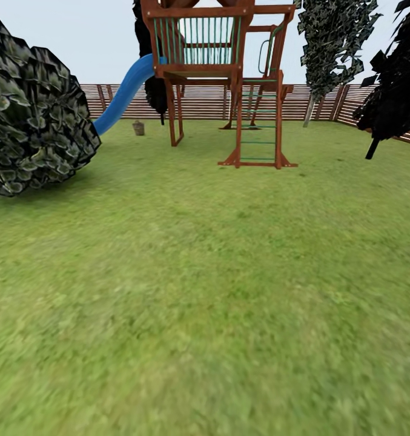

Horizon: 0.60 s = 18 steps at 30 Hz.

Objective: Take the three Easter eggs out of the wicker basket on the lawn in the garden, then place them on the lawn next to a single tree (choose any tree) so that all three eggs are next to the same tree and none are left in the basket.

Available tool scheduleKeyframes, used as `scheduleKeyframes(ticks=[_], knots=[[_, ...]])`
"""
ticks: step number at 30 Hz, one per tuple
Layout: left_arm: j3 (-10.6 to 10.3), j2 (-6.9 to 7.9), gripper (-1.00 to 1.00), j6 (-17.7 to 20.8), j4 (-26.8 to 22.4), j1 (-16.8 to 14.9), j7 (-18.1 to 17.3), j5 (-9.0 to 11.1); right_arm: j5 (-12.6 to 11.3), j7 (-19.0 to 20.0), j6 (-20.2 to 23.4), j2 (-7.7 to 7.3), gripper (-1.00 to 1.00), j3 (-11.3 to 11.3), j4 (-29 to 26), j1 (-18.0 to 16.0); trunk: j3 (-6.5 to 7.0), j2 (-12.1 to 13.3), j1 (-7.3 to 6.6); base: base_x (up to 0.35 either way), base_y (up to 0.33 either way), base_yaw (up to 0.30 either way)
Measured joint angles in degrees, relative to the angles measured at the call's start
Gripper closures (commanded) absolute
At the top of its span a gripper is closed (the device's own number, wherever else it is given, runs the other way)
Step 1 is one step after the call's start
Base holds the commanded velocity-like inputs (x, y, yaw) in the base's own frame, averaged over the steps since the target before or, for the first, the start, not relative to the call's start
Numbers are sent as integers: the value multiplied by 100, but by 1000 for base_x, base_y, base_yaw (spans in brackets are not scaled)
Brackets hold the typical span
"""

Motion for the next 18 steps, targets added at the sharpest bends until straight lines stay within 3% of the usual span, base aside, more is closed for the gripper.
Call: scheduleKeyframes(ticks=[18], knots=[[0,0,-100,-2,0,0,0,0,0,6,0,0,-100,0,0,0,0,0,0,328,-185,0]])
